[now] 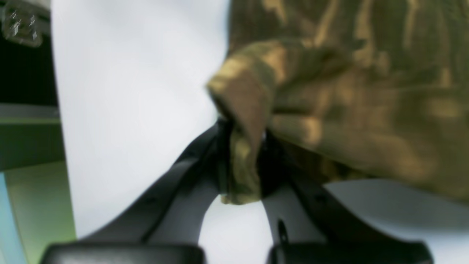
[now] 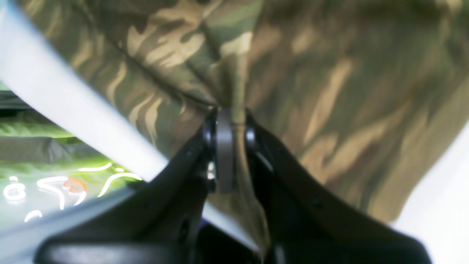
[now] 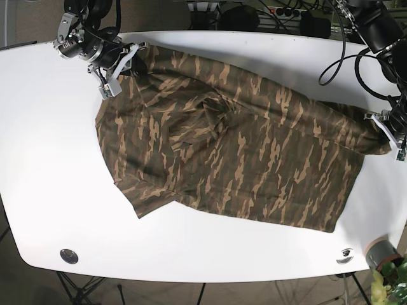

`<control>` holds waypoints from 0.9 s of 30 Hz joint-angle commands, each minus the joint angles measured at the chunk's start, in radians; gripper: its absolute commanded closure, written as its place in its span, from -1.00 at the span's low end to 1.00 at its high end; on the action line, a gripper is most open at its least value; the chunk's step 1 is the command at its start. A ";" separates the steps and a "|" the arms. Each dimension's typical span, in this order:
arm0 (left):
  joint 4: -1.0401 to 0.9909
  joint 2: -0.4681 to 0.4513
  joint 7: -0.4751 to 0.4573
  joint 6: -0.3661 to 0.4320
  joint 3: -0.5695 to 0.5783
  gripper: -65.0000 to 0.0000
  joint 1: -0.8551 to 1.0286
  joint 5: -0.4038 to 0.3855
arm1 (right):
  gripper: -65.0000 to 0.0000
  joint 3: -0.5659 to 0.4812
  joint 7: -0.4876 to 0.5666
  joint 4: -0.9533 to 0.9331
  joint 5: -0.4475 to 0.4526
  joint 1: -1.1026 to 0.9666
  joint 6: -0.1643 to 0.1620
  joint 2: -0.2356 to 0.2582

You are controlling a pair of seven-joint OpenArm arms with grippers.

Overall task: Fold the T-shirt properly
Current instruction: 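Stretch the shirt's edge taut between both grippers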

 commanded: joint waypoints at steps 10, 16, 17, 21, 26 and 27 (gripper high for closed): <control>0.131 0.003 -0.015 0.002 -0.007 1.00 0.137 -0.011 | 0.93 0.029 0.016 0.022 0.010 -0.017 0.012 0.084; 0.162 0.029 -0.015 0.002 -0.007 1.00 0.153 -0.010 | 0.93 0.029 0.016 0.023 0.010 -0.016 0.012 0.086; 0.159 0.029 -0.016 0.002 -0.007 1.00 0.150 -0.010 | 0.93 0.028 0.016 0.023 0.010 -0.014 0.012 0.086; 0.131 0.023 -0.021 0.002 0.004 1.00 0.142 -0.008 | 0.93 0.029 0.016 0.023 0.010 0.013 0.012 0.086; 0.038 -0.010 -0.056 0.002 0.040 1.00 0.074 -0.005 | 0.93 0.048 0.020 0.016 0.003 0.044 0.004 0.086; 0.004 -0.023 -0.065 0.002 0.054 1.00 0.061 -0.008 | 0.93 0.065 0.020 0.014 0.003 0.052 0.004 0.083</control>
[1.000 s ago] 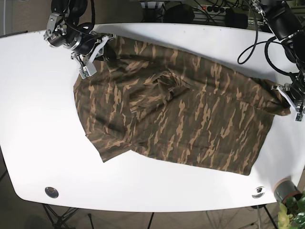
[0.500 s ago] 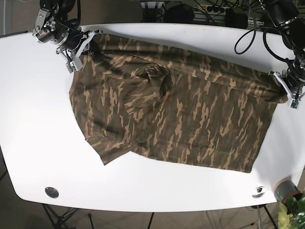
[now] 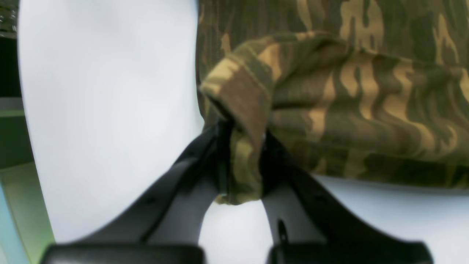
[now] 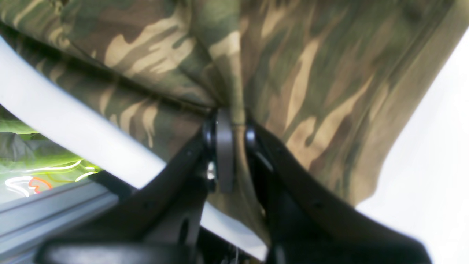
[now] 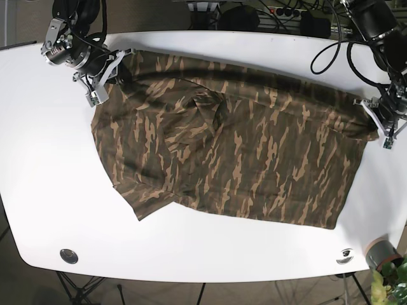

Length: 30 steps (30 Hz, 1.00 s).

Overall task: Fold the T-shirt properly
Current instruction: 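Stretch the shirt's edge taut between both grippers, then adjust both grippers' grip on the shirt's edge corners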

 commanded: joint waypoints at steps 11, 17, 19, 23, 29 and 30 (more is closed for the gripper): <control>-0.259 -0.081 -0.158 0.003 0.151 1.00 -0.158 -0.009 | 0.93 0.052 0.019 -0.021 0.004 0.047 -0.002 0.018; -0.388 -0.090 -0.212 0.003 0.189 1.00 -0.216 -0.008 | 0.93 0.053 0.019 -0.022 0.004 0.067 -0.003 0.021; -0.434 -0.110 -0.236 0.003 0.209 1.00 -0.230 -0.008 | 0.93 0.053 0.019 -0.022 0.004 0.068 -0.003 0.019; -0.497 -0.138 -0.273 0.003 0.238 0.82 -0.236 -0.011 | 0.93 0.053 0.019 -0.024 0.002 0.075 -0.006 0.018; -0.509 -0.138 -0.301 0.003 0.238 -0.12 -0.280 -0.014 | 0.93 0.053 0.021 -0.067 0.002 0.082 -0.029 0.023; -0.509 -0.138 -0.301 0.003 0.238 -0.21 -0.282 -0.014 | 0.93 0.053 0.021 -0.068 0.002 0.082 -0.029 0.023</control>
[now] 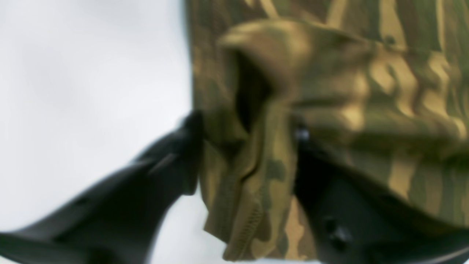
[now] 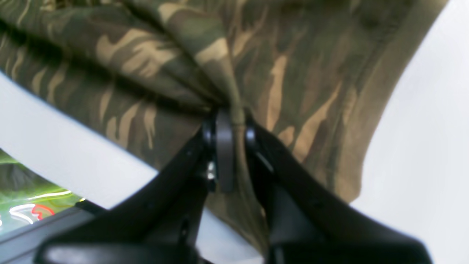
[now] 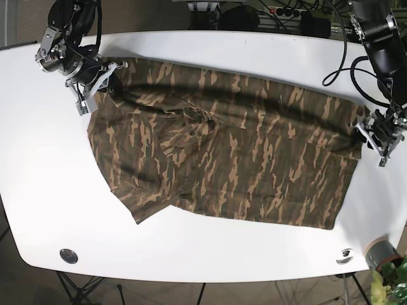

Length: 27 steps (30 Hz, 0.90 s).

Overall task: Fold the T-shirt properly
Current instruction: 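Adjust both grippers' grip on the shirt's edge corners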

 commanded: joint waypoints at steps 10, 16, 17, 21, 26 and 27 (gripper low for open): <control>0.016 -0.069 0.028 0.001 -0.024 -0.32 -0.072 -0.104 | 0.56 0.005 0.019 0.022 0.023 0.013 0.002 0.013; 0.019 -0.103 0.127 0.001 -0.030 -0.32 -0.045 -0.299 | -0.23 0.006 0.019 0.104 0.023 0.007 0.002 0.008; 0.017 -0.107 0.137 0.001 -0.031 -0.32 -0.045 -0.325 | -0.29 0.006 0.017 0.113 0.023 0.005 0.002 0.008; 0.017 -0.116 0.175 0.001 -0.060 -0.32 -0.019 -0.438 | -0.48 0.036 0.016 0.139 0.025 0.005 0.002 0.007; 0.016 -0.123 0.216 0.001 -0.122 -0.32 0.001 -0.546 | -0.48 0.077 0.013 0.142 0.025 0.005 0.010 0.007; 0.016 -0.123 0.221 0.001 -0.125 -0.32 0.001 -0.560 | -0.48 0.080 0.013 0.142 0.025 0.004 0.010 0.007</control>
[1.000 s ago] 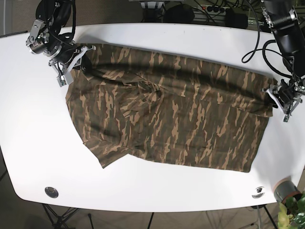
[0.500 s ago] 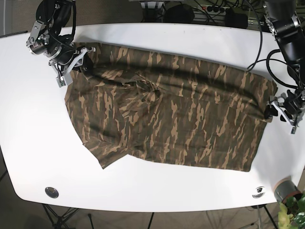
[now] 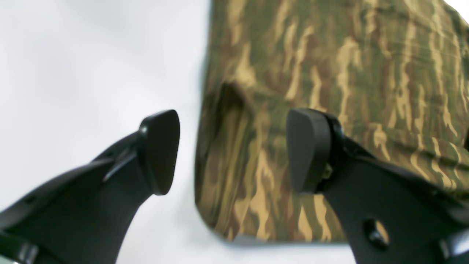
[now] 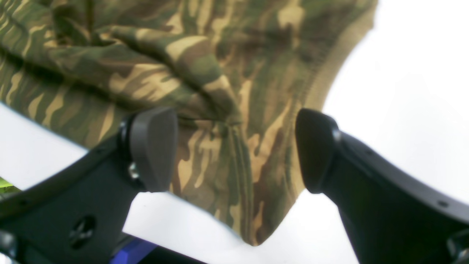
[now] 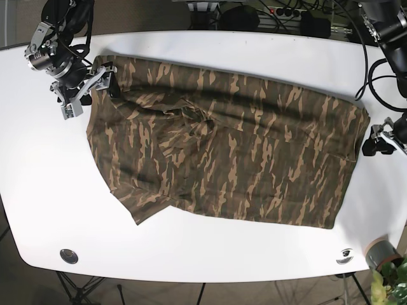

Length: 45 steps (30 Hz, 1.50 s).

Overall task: Fold the T-shirt properly
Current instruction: 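Adjust both grippers' grip on the shirt's edge corners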

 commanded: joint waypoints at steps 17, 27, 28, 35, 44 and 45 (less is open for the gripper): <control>0.020 -0.016 -0.108 -0.002 0.072 -0.24 -0.010 0.197 | -0.50 0.051 0.024 0.021 0.014 -0.066 -0.080 0.012; 0.023 0.054 -0.410 -0.002 0.072 0.02 0.085 0.490 | -0.50 0.046 0.022 0.017 0.014 -0.101 -0.161 0.009; 0.023 0.062 -0.427 -0.002 0.072 0.04 0.086 0.503 | -0.50 0.046 0.022 0.015 0.014 -0.103 -0.165 0.009; 0.017 0.089 -0.556 -0.002 0.070 0.15 0.106 0.595 | -0.48 0.042 0.022 0.003 -0.029 -0.121 -0.170 0.007; 0.017 0.111 -0.589 -0.002 0.070 0.16 0.128 0.596 | -0.48 -0.037 0.091 -0.006 -0.245 -0.123 -0.161 -0.066; 0.015 0.112 -0.589 -0.002 0.070 0.16 0.128 0.596 | -0.48 -0.043 0.093 -0.006 -0.256 -0.123 -0.161 -0.071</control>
